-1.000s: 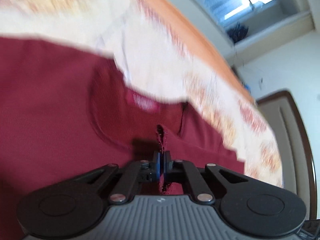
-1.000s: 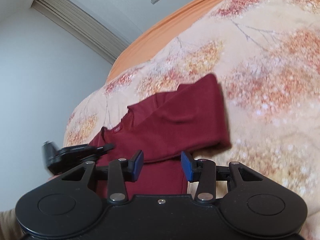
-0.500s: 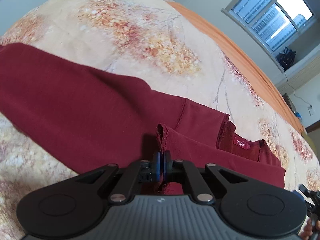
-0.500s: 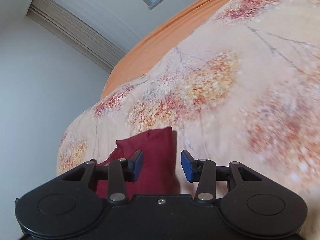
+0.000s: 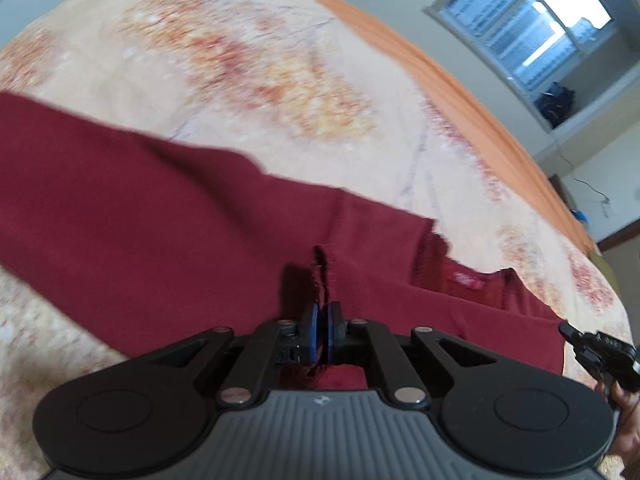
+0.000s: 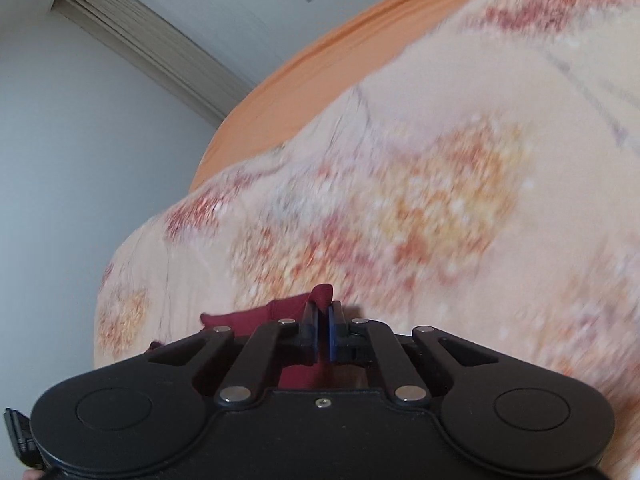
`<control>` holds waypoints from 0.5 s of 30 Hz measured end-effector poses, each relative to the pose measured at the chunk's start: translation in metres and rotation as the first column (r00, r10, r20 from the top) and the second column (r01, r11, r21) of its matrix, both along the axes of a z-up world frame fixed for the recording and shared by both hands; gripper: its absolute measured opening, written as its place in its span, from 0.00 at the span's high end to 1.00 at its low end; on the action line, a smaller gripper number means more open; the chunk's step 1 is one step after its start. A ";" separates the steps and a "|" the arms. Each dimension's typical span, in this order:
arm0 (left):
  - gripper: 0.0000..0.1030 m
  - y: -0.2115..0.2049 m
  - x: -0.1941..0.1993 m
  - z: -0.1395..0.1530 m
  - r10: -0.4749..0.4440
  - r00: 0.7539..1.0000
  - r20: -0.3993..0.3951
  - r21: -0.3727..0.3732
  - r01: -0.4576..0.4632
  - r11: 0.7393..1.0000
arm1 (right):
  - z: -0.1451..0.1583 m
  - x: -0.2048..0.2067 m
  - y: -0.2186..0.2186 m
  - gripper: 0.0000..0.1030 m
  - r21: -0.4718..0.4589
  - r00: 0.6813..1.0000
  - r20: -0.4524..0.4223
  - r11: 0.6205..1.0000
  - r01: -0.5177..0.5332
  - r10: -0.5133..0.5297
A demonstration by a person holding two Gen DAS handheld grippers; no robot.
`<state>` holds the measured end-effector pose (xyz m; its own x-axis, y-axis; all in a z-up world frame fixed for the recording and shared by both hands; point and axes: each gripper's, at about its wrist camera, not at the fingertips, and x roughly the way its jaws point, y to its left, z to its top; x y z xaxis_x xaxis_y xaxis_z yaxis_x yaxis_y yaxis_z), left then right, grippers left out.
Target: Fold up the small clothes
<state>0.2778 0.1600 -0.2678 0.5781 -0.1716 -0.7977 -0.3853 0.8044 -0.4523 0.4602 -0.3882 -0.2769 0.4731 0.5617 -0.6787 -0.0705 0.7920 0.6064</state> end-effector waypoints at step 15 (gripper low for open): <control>0.94 0.008 0.021 -0.036 0.019 0.996 -0.084 0.023 -0.017 1.000 | -0.017 -0.099 -0.008 0.61 0.103 0.982 -0.176 0.993 -0.052 0.069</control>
